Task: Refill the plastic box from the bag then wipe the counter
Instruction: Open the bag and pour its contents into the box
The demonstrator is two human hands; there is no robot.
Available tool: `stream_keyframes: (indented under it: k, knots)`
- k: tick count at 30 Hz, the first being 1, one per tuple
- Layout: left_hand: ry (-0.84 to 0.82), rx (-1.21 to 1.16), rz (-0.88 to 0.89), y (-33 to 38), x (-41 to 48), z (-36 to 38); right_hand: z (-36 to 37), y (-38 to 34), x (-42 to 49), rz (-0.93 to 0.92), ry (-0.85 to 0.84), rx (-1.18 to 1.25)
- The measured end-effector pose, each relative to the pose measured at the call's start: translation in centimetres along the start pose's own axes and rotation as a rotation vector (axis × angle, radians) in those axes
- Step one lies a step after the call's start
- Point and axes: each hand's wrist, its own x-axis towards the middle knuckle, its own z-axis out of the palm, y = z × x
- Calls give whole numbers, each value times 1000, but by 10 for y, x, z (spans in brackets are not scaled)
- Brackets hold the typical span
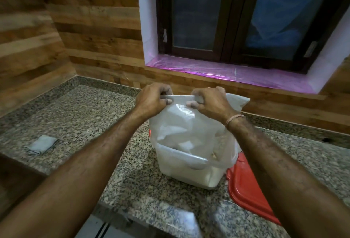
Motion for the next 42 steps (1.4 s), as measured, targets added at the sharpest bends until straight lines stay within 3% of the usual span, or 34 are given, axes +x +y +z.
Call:
stream_keyframes:
  k: [3, 7, 10, 14, 18, 20, 23, 28, 31, 34, 37, 42]
  knots:
    - [-15, 73, 59, -1, -1, 10, 2, 19, -1, 31, 3, -40]
    - [-77, 137, 184, 31, 0, 16, 2, 10, -1, -68, 53, -73]
    - [-28, 105, 154, 41, 0, 21, -10, 14, -4, -106, 152, 54]
    - [40, 7, 93, 28, -1, 20, -29, 42, -8, 30, 338, 6]
    - [54, -99, 46, 10, 3, 22, -30, 60, -26, 61, 97, 62]
    - [40, -141, 39, 4, 2, 25, -29, 72, -34, 132, 144, 78]
    - [27, -188, 64, 5, 2, 26, -25, 91, -39, 213, 277, 368]
    - [-8, -244, 90, 3, -3, 32, -7, 103, -48, 393, 216, 1075]
    - [-44, -203, 105, 4, 0, 33, 3, 101, -52, 428, 291, 1039]
    - [-130, -159, 150, 26, 0, 35, -1, 91, -48, 331, 308, 982]
    - [-48, -175, 143, 48, 5, 42, -9, 83, -42, 250, 304, 1030]
    - [54, -464, 15, 41, 18, 38, 2, 98, -61, 290, 96, 1134]
